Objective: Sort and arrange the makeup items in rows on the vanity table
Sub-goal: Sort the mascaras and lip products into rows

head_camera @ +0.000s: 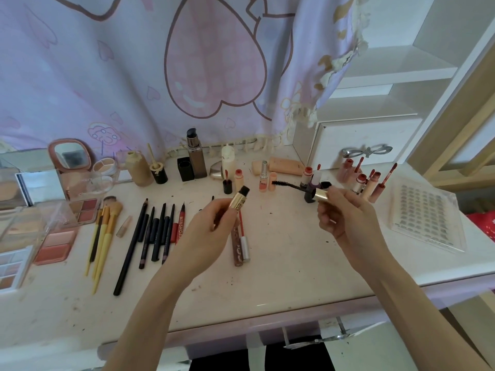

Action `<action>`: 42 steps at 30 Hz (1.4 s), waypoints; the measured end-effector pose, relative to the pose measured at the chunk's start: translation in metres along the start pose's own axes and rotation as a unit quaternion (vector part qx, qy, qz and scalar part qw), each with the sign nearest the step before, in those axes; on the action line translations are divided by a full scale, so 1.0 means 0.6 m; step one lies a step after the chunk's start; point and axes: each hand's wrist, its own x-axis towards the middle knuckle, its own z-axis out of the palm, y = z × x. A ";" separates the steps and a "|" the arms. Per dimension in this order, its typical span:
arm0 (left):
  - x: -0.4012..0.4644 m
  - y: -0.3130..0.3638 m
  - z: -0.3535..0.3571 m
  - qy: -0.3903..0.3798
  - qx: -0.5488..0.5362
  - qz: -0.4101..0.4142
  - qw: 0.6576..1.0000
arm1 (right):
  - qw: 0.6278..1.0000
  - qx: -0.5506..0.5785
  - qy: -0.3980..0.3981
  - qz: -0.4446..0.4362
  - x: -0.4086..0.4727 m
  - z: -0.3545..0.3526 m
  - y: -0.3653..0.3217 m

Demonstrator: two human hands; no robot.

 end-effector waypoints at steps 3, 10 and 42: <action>0.001 -0.008 0.000 0.031 -0.060 -0.053 0.996 | 0.997 0.014 -0.021 0.078 -0.005 -0.012 0.014; 0.019 0.009 0.035 0.026 -0.002 -0.069 0.997 | 0.984 -0.155 -0.062 0.067 -0.010 -0.009 0.027; 0.047 0.009 0.117 0.062 0.205 -0.076 0.974 | 0.872 -0.473 -0.011 -0.125 -0.048 0.034 0.090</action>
